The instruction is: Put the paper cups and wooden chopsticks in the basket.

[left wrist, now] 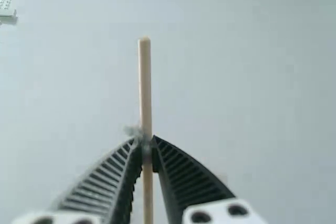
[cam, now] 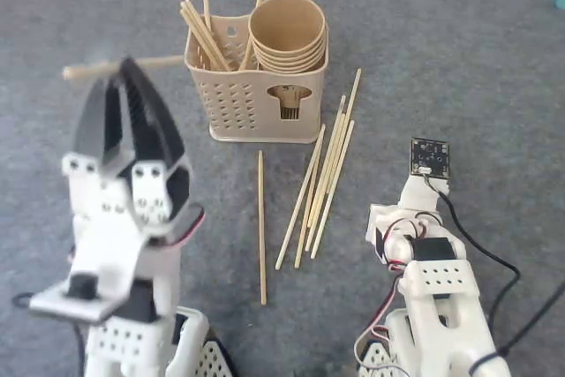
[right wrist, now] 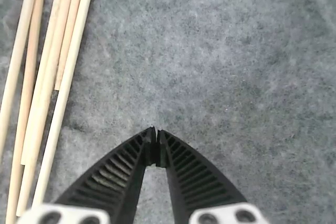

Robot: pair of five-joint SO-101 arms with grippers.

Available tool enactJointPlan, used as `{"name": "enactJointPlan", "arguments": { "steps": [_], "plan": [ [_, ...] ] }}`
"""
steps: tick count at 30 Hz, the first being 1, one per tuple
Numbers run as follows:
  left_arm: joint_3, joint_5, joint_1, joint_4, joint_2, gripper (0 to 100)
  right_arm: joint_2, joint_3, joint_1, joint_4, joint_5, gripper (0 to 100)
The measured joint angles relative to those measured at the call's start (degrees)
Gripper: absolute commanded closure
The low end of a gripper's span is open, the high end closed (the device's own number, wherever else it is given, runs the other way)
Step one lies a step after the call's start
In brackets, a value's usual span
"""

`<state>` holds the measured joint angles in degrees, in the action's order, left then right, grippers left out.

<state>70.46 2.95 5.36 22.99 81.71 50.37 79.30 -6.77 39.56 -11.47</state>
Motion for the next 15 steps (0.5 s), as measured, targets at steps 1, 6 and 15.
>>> {"name": "enactJointPlan", "arguments": {
  "steps": [1,6,15],
  "plan": [
    [-1.49,0.00,0.00,0.62,-2.99,99,0.00,0.00,0.00,0.00,0.00,99.2],
    [-11.60,0.00,-0.09,1.49,-18.73,99,0.00,0.00,0.00,0.00,0.00,99.2],
    [-26.99,0.00,-0.53,1.67,-42.55,99,0.00,0.00,0.00,0.00,0.00,99.2]
  ]
}}
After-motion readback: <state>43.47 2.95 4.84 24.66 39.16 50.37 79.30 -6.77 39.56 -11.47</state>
